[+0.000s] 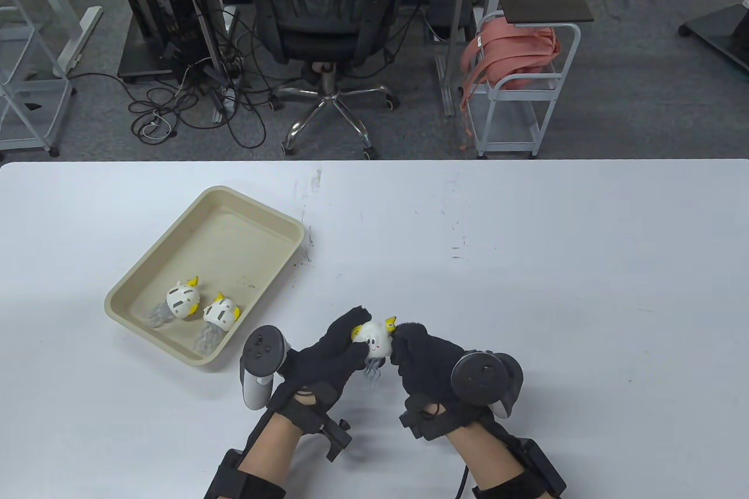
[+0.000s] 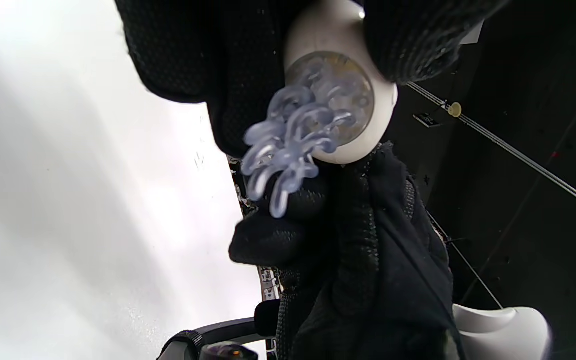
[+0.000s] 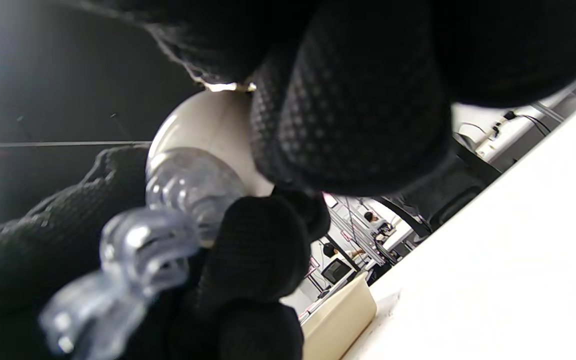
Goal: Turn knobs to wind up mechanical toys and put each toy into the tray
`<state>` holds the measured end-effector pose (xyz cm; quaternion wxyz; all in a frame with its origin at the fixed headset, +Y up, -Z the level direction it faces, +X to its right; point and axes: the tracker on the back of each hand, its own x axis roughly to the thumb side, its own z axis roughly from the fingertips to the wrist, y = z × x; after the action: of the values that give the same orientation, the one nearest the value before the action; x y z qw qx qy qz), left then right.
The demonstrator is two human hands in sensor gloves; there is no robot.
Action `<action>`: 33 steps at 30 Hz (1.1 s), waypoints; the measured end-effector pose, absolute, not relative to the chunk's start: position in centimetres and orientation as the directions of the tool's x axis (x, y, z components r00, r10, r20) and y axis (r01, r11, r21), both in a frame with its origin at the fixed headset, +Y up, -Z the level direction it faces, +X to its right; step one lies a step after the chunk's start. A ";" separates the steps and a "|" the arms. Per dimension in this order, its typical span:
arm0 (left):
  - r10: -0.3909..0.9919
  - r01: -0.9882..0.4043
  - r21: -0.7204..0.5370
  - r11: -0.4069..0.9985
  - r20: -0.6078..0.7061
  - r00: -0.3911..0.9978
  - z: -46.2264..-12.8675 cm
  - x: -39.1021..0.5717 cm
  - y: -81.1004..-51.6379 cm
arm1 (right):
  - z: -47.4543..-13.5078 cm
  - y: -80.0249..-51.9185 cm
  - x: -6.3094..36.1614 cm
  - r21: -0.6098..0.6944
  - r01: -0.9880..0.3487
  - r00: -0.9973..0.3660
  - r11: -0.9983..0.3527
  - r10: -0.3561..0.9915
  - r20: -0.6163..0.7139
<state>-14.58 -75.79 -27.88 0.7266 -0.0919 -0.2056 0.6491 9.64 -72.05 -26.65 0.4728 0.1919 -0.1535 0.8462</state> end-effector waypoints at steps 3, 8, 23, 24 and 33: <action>0.970 -0.900 -0.390 0.196 0.212 0.119 -27.8 -14.5 -75.6 | -27.2 -72.7 10.2 -0.012 -0.905 -0.399 -0.425 0.839 0.370; 0.958 -0.891 -0.391 0.230 0.251 0.137 -27.7 -14.5 -75.2 | -27.8 -73.9 10.7 0.091 -0.968 -0.217 -0.235 0.961 0.171; 0.946 -0.896 -0.359 0.262 0.278 0.165 -27.7 -14.7 -74.9 | -27.5 -73.7 10.6 0.041 -0.965 -0.246 -0.260 0.944 0.218; 0.948 -0.898 -0.355 0.258 0.271 0.165 -27.7 -14.7 -74.9 | -27.3 -73.5 10.6 0.019 -0.961 -0.265 -0.278 0.934 0.241; 0.971 -0.924 -0.333 0.190 0.203 0.127 -27.9 -15.1 -75.6 | -26.9 -72.9 9.3 0.081 -0.923 -0.327 -0.377 0.877 0.352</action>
<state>-15.12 -75.57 -27.89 0.7480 -0.0626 -0.1885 0.6333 9.26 -72.89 -26.92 0.5541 0.1709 -0.0670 0.8119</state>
